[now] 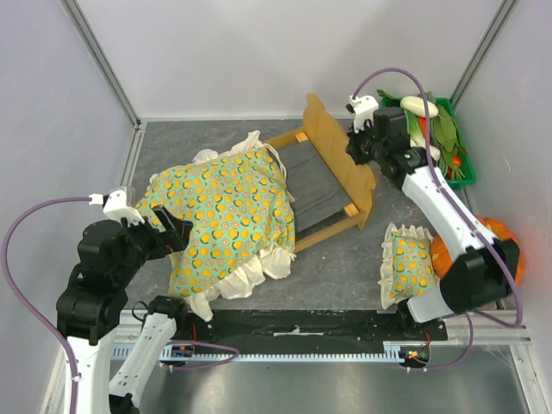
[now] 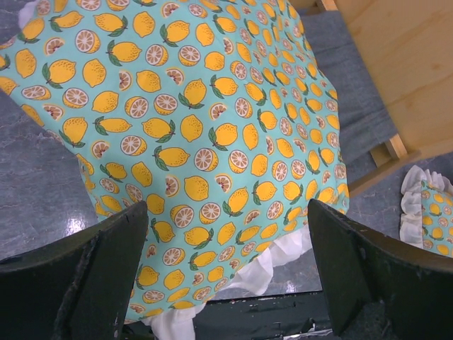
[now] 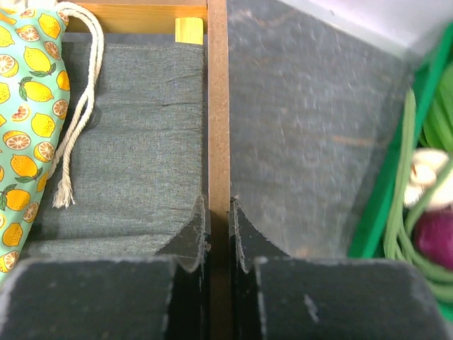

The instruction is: Set up the pet bed

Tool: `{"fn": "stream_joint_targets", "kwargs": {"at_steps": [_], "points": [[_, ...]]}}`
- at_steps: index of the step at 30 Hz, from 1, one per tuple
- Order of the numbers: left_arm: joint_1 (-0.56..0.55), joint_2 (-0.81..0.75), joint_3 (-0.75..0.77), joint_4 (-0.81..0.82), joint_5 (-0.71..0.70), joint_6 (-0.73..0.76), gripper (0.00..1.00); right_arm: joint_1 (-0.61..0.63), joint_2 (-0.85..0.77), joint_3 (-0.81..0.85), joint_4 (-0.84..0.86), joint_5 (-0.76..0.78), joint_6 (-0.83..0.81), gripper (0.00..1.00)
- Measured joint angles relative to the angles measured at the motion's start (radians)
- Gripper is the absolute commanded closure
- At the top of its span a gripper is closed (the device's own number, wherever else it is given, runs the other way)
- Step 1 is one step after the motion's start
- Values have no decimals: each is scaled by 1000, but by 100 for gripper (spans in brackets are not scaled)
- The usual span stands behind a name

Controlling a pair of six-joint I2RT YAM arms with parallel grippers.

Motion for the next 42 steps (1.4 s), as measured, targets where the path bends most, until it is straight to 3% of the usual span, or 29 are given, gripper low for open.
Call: {"fn": "stream_joint_targets", "kwargs": {"at_steps": [5, 6, 7, 14, 15, 16, 20, 24, 27, 32, 42], "points": [[0, 4, 0, 3, 1, 1, 0, -2, -167, -89, -114, 85, 35, 100], [0, 5, 0, 5, 1, 2, 0, -2, -190, -90, -147, 102, 37, 93], [0, 9, 0, 10, 1, 3, 0, -4, -210, -92, -177, 117, 40, 75], [0, 49, -2, 24, 0, 14, 0, -11, -299, -104, -226, 137, 61, 67], [0, 55, -4, 24, 0, 16, 0, -12, -311, -103, -226, 136, 64, 62], [0, 58, -8, 26, 0, 16, 0, -12, -317, -100, -229, 135, 64, 52], [0, 60, -30, 23, -3, 19, 0, -12, -319, -41, -247, 103, 85, 33], [0, 59, -40, 16, -38, 19, 0, -9, -328, 34, -207, -74, 167, 29], [0, 58, -46, -3, -71, 18, 0, 76, -340, 35, -150, -153, 253, 26], [0, 35, -116, -52, -110, 9, 0, 333, -288, -44, -112, -147, 332, 27], [0, -48, -297, -71, -31, -101, 0, 352, -89, -369, 8, -94, 507, 21]]}}
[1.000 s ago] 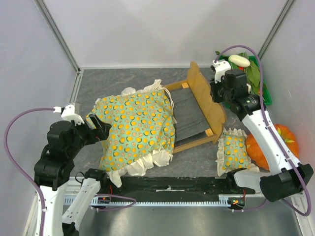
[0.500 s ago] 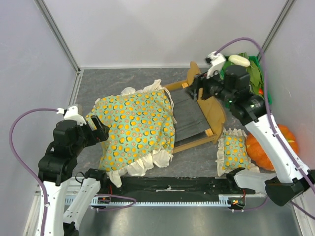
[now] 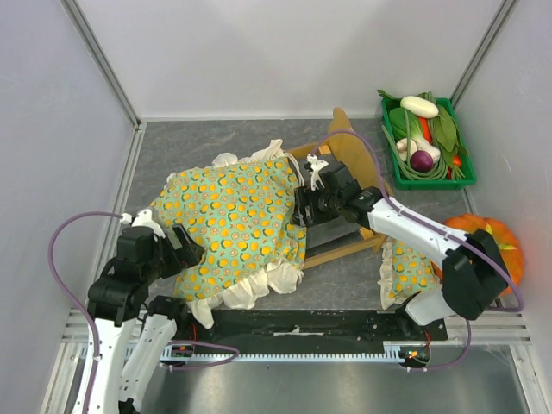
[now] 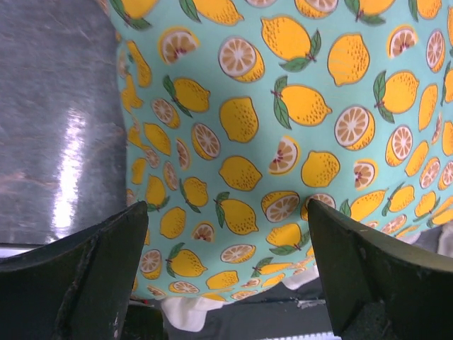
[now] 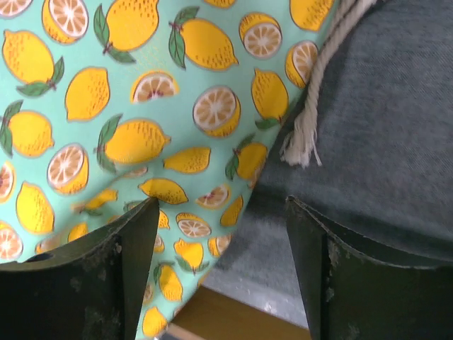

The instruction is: Set up the pet bed

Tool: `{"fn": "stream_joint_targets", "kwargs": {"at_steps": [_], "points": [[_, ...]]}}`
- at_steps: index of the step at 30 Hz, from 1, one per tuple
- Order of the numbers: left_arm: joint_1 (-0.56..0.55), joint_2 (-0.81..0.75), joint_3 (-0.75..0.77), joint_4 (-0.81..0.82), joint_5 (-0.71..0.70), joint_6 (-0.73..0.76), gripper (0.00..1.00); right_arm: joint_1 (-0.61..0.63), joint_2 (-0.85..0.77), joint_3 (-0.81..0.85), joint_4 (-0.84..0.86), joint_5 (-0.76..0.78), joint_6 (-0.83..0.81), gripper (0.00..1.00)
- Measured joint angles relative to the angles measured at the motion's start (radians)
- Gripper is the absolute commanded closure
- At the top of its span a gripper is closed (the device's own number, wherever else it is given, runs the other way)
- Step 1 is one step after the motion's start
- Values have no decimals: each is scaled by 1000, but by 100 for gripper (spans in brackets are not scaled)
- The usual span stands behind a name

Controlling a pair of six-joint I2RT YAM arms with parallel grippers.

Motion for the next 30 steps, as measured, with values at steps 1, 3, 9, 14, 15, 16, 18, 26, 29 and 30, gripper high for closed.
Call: {"fn": "stream_joint_targets", "kwargs": {"at_steps": [1, 3, 9, 14, 15, 16, 18, 26, 29, 30], "points": [[0, -13, -16, 4, 17, -10, 0, 0, 19, -3, 18, -6, 9, 25], [0, -31, -47, 23, 53, -27, 15, 0, 52, -3, 63, -28, 21, 35], [0, -25, -106, 103, 150, -64, 87, 0, 79, -14, 185, -112, 55, 100], [0, 5, -93, 166, 190, -63, 98, 0, 42, -6, 187, -111, 41, 100], [0, 23, -79, 174, 199, -62, 98, 0, 26, 16, 156, -98, 28, 100], [0, 43, -63, 184, 210, -60, 98, 0, 14, 43, 127, -78, 14, 100], [0, 84, -27, 206, 236, -55, 98, 0, -8, 115, 67, -25, -29, 100], [0, 205, 87, 362, 397, -50, 98, -41, -84, 433, -136, 187, -189, 100], [0, 228, 68, 438, 454, -59, 98, -81, -107, 444, -180, 238, -217, 100], [0, 234, 51, 470, 468, -65, 98, -100, -111, 443, -197, 238, -221, 100]]}}
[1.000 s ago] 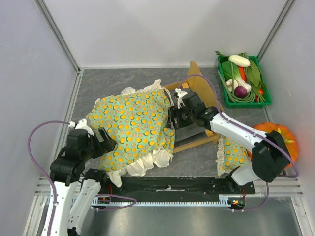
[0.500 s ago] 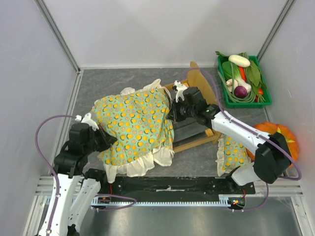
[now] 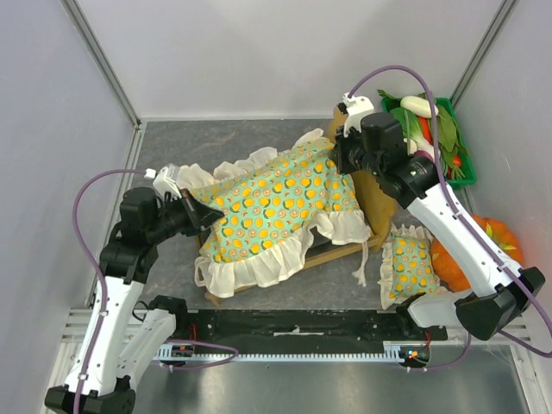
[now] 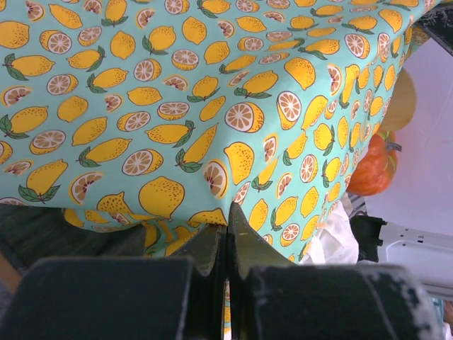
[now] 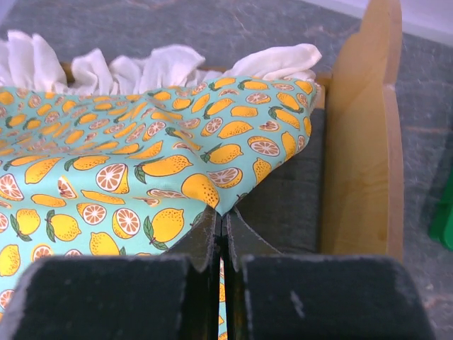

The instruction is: Set up the pet bed

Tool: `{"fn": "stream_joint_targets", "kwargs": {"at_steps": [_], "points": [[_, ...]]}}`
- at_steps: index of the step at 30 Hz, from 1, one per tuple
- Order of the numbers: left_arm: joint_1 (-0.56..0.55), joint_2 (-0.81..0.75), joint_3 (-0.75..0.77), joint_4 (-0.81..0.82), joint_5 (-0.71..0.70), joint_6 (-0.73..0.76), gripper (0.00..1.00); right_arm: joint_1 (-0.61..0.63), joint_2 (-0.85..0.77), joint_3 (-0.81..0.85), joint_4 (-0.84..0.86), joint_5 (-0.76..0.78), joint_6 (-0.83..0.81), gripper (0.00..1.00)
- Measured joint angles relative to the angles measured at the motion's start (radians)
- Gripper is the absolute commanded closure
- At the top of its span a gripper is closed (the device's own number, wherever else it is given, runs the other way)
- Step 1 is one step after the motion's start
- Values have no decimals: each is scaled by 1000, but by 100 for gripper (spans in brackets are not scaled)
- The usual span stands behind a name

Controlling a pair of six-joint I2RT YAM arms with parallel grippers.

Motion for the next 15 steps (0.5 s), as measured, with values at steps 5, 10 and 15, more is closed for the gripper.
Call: {"fn": "stream_joint_targets", "kwargs": {"at_steps": [5, 10, 15], "points": [[-6, 21, -134, 123, 59, -29, 59, -29, 0, -80, -35, 3, -31, 93], [-10, 27, -261, 86, 68, -55, 31, -39, 34, -206, -89, 46, -53, 47], [-10, -64, -218, -35, 8, -49, 16, -47, 16, -181, -132, 42, -63, 27]]}}
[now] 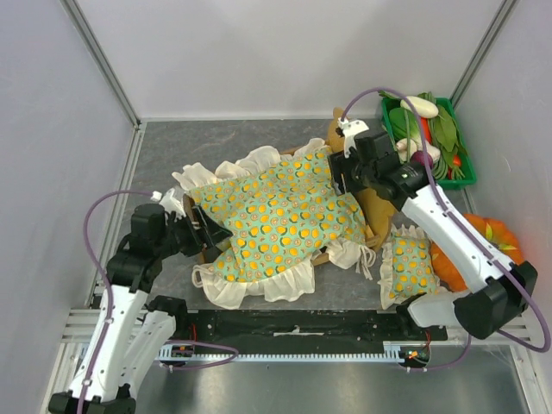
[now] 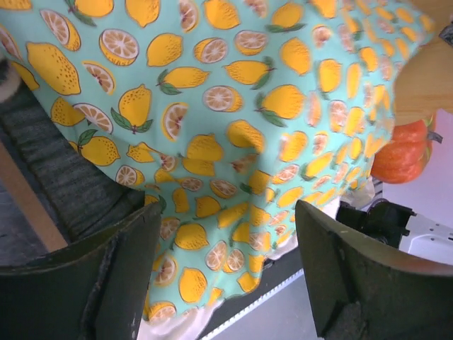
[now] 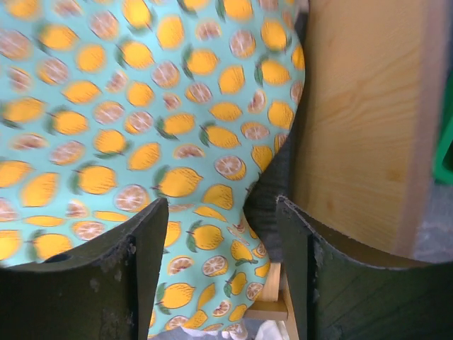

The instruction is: Set up the pet bed

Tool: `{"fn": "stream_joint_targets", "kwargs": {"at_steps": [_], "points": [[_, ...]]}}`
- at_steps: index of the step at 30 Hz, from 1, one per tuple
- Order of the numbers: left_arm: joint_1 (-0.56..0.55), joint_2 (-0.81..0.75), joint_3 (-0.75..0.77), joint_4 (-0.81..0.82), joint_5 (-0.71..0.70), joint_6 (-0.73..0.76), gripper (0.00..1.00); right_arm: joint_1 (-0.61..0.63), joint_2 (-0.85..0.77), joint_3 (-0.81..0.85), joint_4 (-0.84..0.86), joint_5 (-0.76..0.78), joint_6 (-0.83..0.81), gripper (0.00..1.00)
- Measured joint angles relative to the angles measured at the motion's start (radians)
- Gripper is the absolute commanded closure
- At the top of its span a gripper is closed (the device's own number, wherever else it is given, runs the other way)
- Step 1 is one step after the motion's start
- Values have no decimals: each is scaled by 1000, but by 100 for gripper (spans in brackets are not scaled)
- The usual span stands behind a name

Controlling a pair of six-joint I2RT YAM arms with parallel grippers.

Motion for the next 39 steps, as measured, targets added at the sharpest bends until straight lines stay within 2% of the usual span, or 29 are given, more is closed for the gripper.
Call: {"fn": "stream_joint_targets", "kwargs": {"at_steps": [4, 6, 10, 15, 19, 21, 23, 25, 29, 33, 36, 39], "points": [[0, -24, 151, -101, -103, 34, 7, 0, -43, 119, 7, -71, -2, 26], [0, -22, 216, -122, -163, 51, 7, 6, -82, 148, 31, -122, 11, 27], [0, 3, 243, -121, -248, 69, 6, 92, -138, 135, 104, -188, 62, 35], [0, 143, 220, -72, -291, 71, 6, 340, -96, 0, 232, -188, 154, 45], [0, 247, 209, -15, -300, 71, 6, 446, -3, -200, 357, -129, 220, 50], [0, 262, 209, 3, -299, 73, 5, 448, 80, -277, 403, -61, 241, 49], [0, 253, 209, 5, -303, 79, 5, 447, 173, -328, 425, -11, 258, 42], [0, 230, 210, -4, -315, 90, 3, 454, 188, -363, 435, 6, 266, 37], [0, 156, 219, -36, -364, 105, 1, 477, 90, -348, 433, -13, 253, 34], [0, 95, 265, -80, -406, 115, 0, 484, -29, -237, 420, -50, 235, 34], [0, 74, 303, -99, -439, 125, 0, 484, -80, -148, 441, -63, 227, 37], [0, 62, 327, -117, -458, 130, 0, 485, -59, -112, 473, -71, 232, 41]]}}
